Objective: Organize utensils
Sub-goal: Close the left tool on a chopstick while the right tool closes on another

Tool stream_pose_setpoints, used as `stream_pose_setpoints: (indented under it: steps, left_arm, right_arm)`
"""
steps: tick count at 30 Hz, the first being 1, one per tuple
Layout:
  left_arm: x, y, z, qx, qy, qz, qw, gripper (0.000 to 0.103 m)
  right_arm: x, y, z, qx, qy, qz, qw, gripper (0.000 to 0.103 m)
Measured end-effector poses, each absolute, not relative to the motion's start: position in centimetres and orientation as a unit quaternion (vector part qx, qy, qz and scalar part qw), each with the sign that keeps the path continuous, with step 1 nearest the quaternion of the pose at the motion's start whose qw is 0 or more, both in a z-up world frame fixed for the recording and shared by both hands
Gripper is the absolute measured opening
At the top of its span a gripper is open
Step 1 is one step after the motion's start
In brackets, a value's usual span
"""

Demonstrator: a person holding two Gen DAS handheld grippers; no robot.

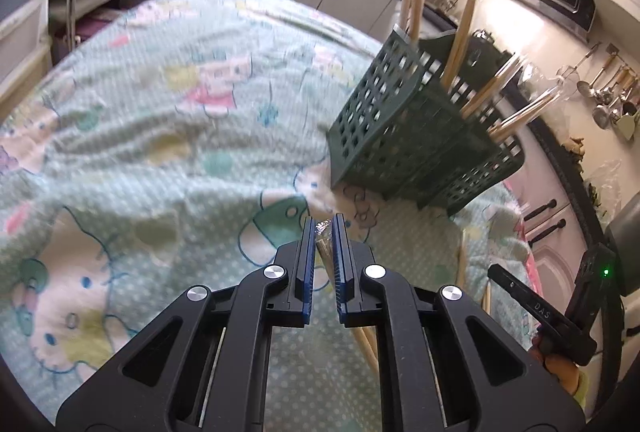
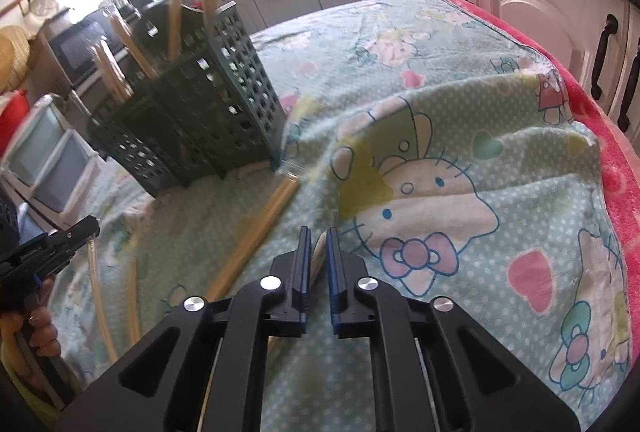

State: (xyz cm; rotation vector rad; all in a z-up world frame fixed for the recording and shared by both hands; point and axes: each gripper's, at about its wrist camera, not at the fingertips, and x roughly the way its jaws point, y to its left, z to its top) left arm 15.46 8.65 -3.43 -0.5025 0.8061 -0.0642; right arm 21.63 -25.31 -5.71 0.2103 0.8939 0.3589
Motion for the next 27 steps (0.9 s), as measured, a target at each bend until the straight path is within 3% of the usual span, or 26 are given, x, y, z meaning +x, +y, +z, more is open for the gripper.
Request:
stream_pose_setpoints:
  steps: [12,27]
  left_arm:
    - [14.2,9.0,-0.9,-0.249,0.355,-0.04,0.9,0.005]
    - [14.7,7.2,4.9,-0.231,0.298,-0.086,0.922,0.005]
  right_arm:
    - [20.8,-25.9,-3.3,0.129,0.398,0.188,0.889,0.001]
    - [19.0,-25.1,4.5,0.138,0.302,0.253,0.909,0.001]
